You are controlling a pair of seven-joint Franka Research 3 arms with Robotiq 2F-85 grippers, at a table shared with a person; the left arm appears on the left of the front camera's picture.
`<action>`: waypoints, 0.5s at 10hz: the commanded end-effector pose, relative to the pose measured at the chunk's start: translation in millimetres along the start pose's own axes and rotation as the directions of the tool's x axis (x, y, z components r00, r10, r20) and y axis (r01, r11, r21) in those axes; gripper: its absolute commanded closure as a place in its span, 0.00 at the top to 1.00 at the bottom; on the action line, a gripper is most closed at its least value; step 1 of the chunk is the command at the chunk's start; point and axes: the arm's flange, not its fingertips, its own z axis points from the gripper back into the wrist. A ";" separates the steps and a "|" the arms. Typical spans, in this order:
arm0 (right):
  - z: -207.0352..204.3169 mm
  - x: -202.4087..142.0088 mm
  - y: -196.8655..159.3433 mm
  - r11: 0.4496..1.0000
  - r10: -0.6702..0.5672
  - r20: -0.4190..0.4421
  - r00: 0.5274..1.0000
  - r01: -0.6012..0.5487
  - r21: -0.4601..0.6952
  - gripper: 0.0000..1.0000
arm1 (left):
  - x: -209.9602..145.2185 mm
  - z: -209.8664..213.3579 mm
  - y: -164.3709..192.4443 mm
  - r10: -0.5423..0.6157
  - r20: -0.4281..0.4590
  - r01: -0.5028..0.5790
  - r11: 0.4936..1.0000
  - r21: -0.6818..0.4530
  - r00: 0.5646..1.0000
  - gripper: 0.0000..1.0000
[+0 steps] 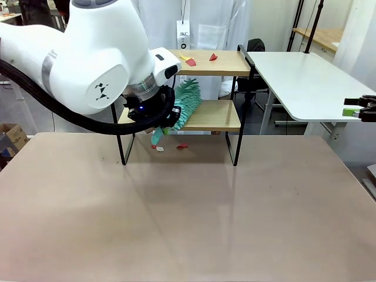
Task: Clean the shelf.
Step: Clean the specific section of the Shelf indicated by the human with the Duster.
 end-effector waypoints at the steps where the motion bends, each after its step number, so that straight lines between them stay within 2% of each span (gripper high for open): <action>1: -2.6 5.3 0.7 1.000 -0.013 -0.011 1.000 0.013 -0.007 1.00 | -10.4 9.5 6.5 0.034 -0.012 -0.032 0.992 0.122 0.999 0.13; 4: -2.6 5.3 0.7 1.000 -0.013 -0.011 1.000 0.013 -0.007 1.00 | -19.9 29.4 25.6 0.052 -0.027 -0.041 0.948 0.315 0.998 0.13; 5: -2.6 5.3 0.7 1.000 -0.013 -0.011 1.000 0.013 -0.007 1.00 | -21.9 32.5 27.9 0.051 -0.032 -0.034 0.913 0.406 0.998 0.13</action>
